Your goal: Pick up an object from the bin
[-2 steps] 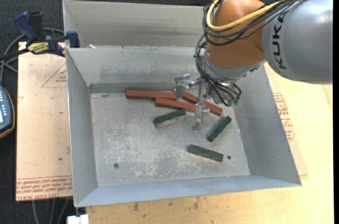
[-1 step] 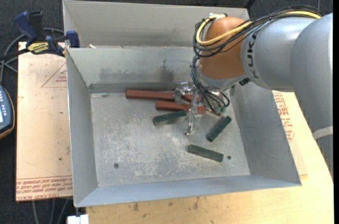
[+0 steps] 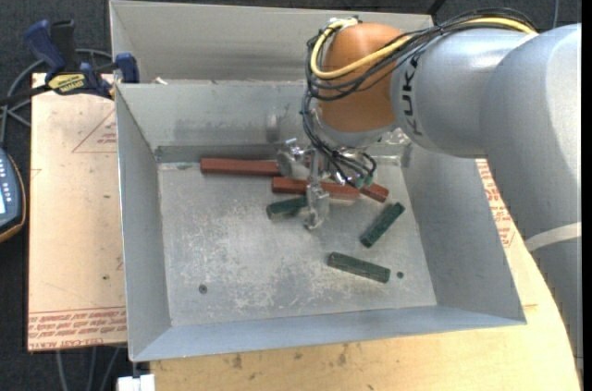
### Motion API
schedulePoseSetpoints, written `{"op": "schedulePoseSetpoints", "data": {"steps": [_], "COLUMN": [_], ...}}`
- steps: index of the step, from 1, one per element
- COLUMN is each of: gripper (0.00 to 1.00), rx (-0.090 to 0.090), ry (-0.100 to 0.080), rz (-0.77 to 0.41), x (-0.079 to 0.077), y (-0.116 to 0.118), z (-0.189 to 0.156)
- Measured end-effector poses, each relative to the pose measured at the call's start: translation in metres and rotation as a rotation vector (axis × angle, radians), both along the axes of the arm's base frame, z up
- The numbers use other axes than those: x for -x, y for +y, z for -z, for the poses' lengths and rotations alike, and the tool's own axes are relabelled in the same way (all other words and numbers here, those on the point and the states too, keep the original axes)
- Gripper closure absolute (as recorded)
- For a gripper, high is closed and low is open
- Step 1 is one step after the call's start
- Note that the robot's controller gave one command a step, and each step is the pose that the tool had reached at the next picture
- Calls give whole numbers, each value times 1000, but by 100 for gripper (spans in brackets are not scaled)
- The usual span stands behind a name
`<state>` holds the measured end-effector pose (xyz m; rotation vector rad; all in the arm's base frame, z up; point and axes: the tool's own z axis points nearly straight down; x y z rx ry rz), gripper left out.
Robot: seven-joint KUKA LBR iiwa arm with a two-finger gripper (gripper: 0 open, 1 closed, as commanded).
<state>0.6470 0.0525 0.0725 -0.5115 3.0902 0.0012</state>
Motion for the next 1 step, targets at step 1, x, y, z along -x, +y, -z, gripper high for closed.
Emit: {"op": "schedulePoseSetpoints", "data": {"steps": [1], "gripper": [100], "rx": [-2], "ry": [-2], "rz": [2], "x": [-2], "y": [0], "z": [-4]}}
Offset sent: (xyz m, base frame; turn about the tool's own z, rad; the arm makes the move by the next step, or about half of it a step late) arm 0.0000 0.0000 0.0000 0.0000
